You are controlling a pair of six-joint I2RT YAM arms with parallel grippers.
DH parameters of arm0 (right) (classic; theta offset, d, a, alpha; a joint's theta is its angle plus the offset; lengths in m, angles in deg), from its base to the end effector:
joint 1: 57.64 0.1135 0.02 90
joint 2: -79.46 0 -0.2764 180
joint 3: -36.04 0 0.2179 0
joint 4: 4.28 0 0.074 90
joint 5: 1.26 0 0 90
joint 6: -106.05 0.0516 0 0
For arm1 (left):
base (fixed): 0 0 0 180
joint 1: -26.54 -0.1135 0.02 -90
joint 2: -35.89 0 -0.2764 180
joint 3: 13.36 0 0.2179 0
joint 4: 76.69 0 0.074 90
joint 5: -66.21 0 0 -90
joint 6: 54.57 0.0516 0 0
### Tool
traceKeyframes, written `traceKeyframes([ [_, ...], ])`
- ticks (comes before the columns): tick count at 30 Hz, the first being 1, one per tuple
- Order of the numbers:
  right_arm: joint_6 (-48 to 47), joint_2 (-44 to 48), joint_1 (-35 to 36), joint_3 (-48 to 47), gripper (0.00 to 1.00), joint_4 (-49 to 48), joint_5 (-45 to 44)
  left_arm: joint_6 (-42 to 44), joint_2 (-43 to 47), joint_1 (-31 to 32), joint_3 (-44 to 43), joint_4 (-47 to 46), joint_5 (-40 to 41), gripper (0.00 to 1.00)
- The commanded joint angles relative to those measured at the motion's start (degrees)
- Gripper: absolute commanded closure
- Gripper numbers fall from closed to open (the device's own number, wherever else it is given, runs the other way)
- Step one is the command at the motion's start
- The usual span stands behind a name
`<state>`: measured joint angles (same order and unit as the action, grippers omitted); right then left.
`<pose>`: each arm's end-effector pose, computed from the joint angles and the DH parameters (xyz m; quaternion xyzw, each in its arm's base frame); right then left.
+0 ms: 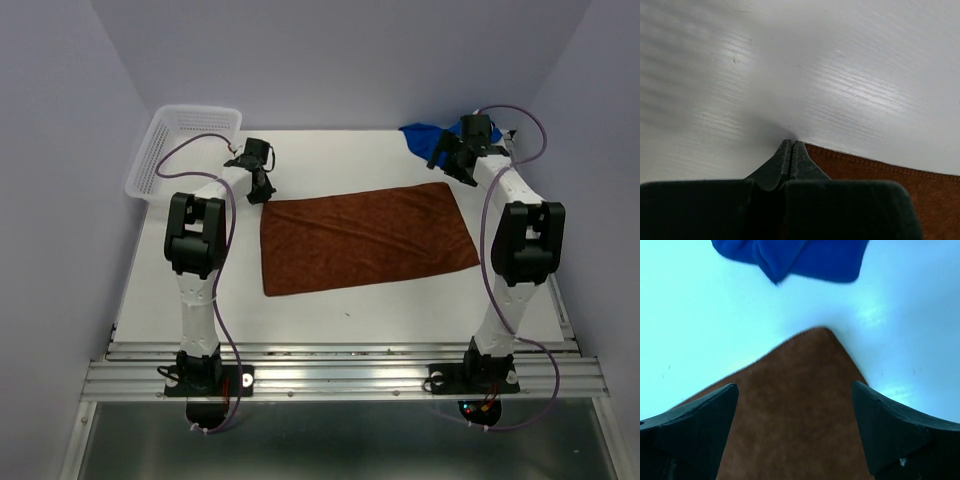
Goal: Roll the towels
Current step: Fold the towel
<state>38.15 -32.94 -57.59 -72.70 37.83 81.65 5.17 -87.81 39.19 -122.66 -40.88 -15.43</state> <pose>0.4301 -0.0060 0.2654 0.1997 0.9031 0.0160 0.3798 0.4548 -0.0944 0.1932 -0.1681 0.9230 -0.0603 0.3409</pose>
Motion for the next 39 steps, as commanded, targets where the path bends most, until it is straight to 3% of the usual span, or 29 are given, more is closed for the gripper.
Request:
traceKeyframes([
  [1, -5.1, -6.6, -0.8, -8.8, 0.0, 0.2, -0.4, 2.9, 3.2, -0.3, 0.1, -3.5, 1.0, 1.0],
  [9, -11.3, -16.3, -1.8, -19.3, 0.01, 1.0, -0.8, 5.3, 4.2, -0.3, -0.1, -5.2, 0.4, 1.0],
  [16, -10.9, -21.4, -2.3, -22.7, 0.19, 1.2, -0.7, 6.1, 3.6, -0.3, -0.6, -5.2, 0.0, 1.0],
  [19, -10.1, -22.2, -2.9, -22.5, 0.28, 1.3, -1.1, 6.1, 3.6, -0.3, -0.6, -5.0, 0.3, 1.0],
  [31, -9.3, -20.6, -2.9, -15.8, 0.35, 1.2, 1.0, 6.2, 3.0, -0.3, -0.8, -4.7, 0.4, 1.0],
  [34, -9.1, -20.6, -2.9, -15.1, 0.41, 1.5, 1.6, 6.1, 2.7, -0.3, -0.7, -4.8, 0.4, 1.0],
  [35, -9.2, -20.6, -2.9, -14.8, 0.48, 1.5, 1.7, 6.1, 2.6, -0.3, -0.6, -4.6, 0.4, 1.0],
  [39, -8.8, -20.0, -2.9, -14.0, 0.5, 2.3, 1.2, 5.7, 2.6, -0.3, -0.5, -4.9, 0.3, 1.0],
])
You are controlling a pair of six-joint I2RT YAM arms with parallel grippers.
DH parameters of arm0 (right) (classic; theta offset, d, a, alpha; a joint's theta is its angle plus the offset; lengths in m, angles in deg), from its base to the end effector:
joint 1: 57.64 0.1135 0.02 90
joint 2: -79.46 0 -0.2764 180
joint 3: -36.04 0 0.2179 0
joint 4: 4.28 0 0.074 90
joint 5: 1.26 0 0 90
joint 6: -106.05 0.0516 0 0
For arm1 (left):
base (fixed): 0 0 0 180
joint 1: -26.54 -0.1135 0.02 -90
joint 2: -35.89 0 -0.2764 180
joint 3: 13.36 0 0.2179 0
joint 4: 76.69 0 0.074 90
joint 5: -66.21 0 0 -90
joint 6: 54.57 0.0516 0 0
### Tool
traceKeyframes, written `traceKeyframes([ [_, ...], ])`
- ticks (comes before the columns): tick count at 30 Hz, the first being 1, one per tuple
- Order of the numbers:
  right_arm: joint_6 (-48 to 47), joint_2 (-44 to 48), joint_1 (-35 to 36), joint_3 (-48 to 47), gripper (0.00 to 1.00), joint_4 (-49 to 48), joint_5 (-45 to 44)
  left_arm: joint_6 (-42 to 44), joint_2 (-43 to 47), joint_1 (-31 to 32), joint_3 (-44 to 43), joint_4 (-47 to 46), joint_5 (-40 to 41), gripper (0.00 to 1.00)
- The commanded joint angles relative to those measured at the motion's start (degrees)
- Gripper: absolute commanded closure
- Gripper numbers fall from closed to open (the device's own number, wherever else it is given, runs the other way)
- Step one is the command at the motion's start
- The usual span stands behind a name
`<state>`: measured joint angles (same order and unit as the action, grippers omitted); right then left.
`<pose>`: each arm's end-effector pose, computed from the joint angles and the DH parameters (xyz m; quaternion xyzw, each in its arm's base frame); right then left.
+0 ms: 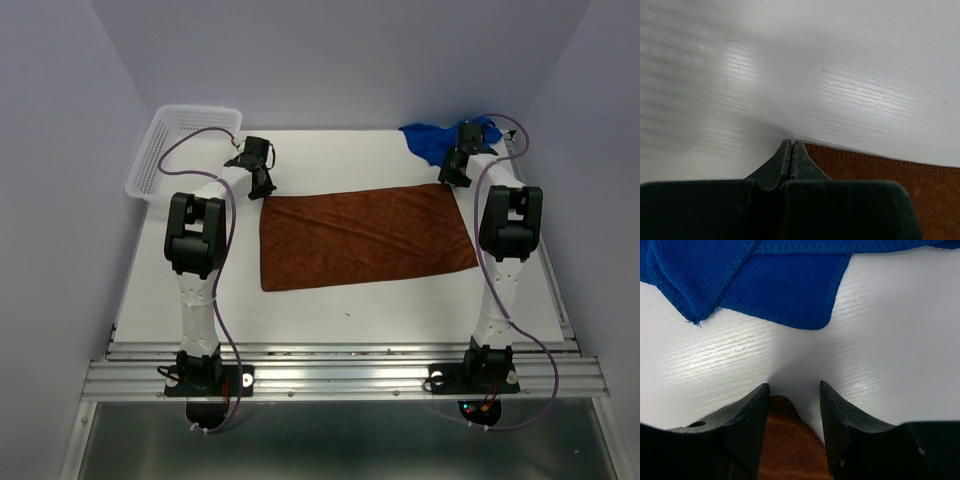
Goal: Roll the towels
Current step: Fold the towel
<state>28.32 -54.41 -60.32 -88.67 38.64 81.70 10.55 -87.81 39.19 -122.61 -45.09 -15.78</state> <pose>0.5028 -0.0299 0.1793 0.1426 0.9333 -0.0308 0.3280 0.4613 -0.0962 0.1990 -0.1245 0.9170 -0.0588 0.3743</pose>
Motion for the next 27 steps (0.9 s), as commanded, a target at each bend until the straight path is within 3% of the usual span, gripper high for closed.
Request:
traceKeyframes([
  [1, 1.3, 2.1, -0.1, 2.2, 0.5, 1.6, 1.1, 0.4, 2.5, -0.3, -0.6, -0.7, 0.7, 1.0],
  [13, 2.4, 3.6, -0.1, 3.3, 0.52, 2.4, 6.3, -0.2, 2.7, -0.3, -0.4, -1.4, 0.2, 1.0],
  [17, 2.0, 3.2, -0.1, 2.6, 0.64, 2.4, 5.7, -0.3, 2.8, -0.3, -0.2, -1.6, -0.4, 1.0],
  [23, 0.7, 2.8, -0.1, 0.7, 0.92, 2.4, 5.3, -0.3, 2.9, -0.3, -0.4, -1.8, -0.9, 1.0],
  [27, -1.2, 3.2, -0.1, 0.2, 0.99, 1.1, 4.5, -0.2, 3.5, -0.3, -0.7, -2.5, -0.6, 1.0],
])
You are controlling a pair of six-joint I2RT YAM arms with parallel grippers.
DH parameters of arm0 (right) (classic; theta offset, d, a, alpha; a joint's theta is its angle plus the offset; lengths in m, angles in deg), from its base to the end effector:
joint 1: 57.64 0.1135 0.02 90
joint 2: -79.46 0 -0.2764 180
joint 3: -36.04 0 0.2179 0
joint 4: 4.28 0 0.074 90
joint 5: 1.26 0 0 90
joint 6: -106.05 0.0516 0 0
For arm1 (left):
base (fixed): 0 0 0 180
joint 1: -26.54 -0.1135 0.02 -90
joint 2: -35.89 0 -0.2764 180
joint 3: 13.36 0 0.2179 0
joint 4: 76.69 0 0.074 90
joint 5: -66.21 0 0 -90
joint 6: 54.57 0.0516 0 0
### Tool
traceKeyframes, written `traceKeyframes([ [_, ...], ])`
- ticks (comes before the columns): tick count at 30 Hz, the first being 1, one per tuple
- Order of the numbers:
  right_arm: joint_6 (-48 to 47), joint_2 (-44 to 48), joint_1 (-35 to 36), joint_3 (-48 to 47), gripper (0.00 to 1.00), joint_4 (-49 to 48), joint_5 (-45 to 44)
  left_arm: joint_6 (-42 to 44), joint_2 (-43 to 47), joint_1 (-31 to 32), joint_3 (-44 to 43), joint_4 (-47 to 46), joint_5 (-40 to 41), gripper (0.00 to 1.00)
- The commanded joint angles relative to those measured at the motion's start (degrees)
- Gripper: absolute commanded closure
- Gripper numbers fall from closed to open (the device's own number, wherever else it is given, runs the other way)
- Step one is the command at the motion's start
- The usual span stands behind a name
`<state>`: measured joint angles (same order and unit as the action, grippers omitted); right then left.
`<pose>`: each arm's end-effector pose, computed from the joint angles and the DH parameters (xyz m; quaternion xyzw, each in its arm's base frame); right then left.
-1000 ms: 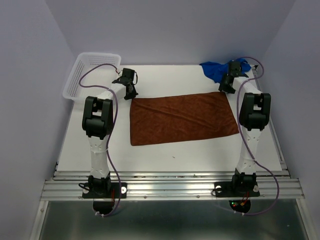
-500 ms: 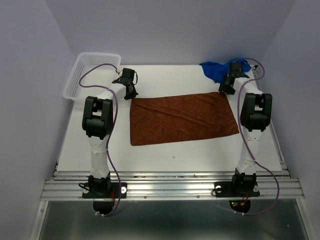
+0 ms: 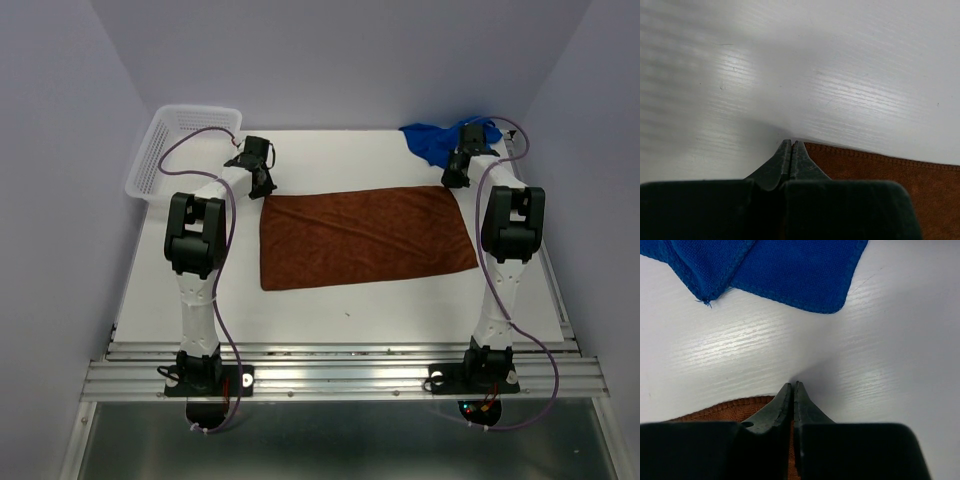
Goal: Roll the towels
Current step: Fold the towel
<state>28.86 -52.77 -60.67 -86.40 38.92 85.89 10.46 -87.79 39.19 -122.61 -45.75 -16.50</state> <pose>0.4952 -0.0288 0.1809 0.1384 0.9379 0.0035 0.3181 0.4622 -0.0970 0.2001 -0.1231 0.9153 -0.0665 0.3777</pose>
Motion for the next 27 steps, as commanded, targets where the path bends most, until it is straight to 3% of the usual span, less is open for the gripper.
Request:
traceKeyframes([
  [1, -2.3, 1.4, 0.2, -3.1, 0.99, 0.6, -0.4, 0.2, 3.4, -0.3, -1.1, -1.9, 0.3, 1.0],
  [14, -5.3, 1.2, -1.0, -12.5, 0.99, -3.9, -0.3, 3.5, 3.7, -0.3, -8.1, -4.2, -0.3, 1.0],
  [22, -4.8, 4.7, -4.0, -7.1, 0.99, -9.5, 6.0, 5.9, 4.8, -0.3, -6.0, -9.9, -3.6, 1.0],
  [27, -4.8, 10.0, -4.5, -0.4, 0.99, -12.6, 6.1, 5.5, 9.9, -0.3, 2.4, -17.1, -5.2, 1.0],
])
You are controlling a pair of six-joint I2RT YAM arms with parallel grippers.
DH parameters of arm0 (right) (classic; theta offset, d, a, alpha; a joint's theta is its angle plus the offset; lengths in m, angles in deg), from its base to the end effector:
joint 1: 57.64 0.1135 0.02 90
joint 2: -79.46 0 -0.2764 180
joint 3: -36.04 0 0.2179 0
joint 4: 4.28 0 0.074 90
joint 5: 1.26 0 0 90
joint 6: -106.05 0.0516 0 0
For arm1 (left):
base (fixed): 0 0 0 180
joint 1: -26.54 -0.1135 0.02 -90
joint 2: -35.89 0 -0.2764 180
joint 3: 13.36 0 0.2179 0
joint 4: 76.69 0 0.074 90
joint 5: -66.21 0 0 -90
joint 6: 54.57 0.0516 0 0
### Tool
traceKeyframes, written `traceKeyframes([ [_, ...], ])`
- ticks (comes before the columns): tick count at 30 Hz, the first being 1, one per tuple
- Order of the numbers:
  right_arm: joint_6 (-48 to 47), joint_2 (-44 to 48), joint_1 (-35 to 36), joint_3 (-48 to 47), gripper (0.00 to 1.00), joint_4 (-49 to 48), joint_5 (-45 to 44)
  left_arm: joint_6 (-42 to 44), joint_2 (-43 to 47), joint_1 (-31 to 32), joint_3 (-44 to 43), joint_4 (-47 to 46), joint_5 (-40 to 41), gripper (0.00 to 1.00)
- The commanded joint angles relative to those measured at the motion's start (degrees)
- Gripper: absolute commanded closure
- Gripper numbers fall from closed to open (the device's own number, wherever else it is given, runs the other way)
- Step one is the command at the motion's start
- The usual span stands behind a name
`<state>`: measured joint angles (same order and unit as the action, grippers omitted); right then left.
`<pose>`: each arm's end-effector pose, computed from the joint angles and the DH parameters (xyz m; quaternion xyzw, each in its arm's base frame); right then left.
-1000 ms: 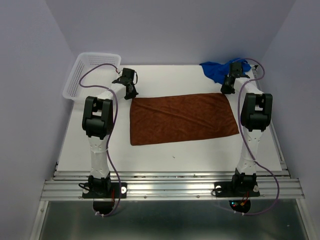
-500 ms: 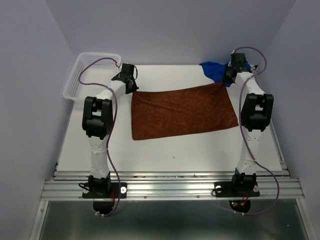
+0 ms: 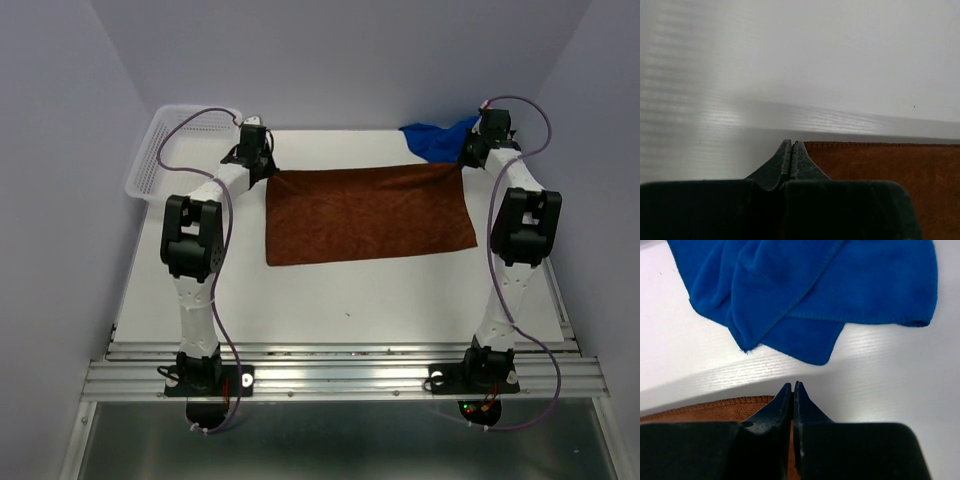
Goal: Roll the towels
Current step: Fold the towel
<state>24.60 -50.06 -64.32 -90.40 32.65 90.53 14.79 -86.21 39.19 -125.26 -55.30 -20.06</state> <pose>0.5064 -0.0577 0.2343 0.1135 0.8991 0.0210 0.4222 0.4771 -0.1036 0.2433 -0.0766 0.8692 -0.1125 0.4754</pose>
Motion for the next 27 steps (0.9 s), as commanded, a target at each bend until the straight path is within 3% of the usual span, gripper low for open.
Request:
traceKeyframes([
  [1, -0.5, 8.0, -0.9, 4.8, 0.99, -6.8, 1.6, 1.0, 9.3, -0.3, 6.3, -8.7, -1.6, 1.0],
  [13, 2.2, 20.8, -1.4, 24.2, 0.99, -12.9, -0.8, 1.7, 22.5, -0.3, 25.7, -19.9, -5.9, 1.0],
  [27, 4.7, 35.1, -2.6, 43.1, 0.99, -14.9, -5.8, -1.5, 35.8, 0.6, 46.2, -25.4, -6.8, 1.0],
])
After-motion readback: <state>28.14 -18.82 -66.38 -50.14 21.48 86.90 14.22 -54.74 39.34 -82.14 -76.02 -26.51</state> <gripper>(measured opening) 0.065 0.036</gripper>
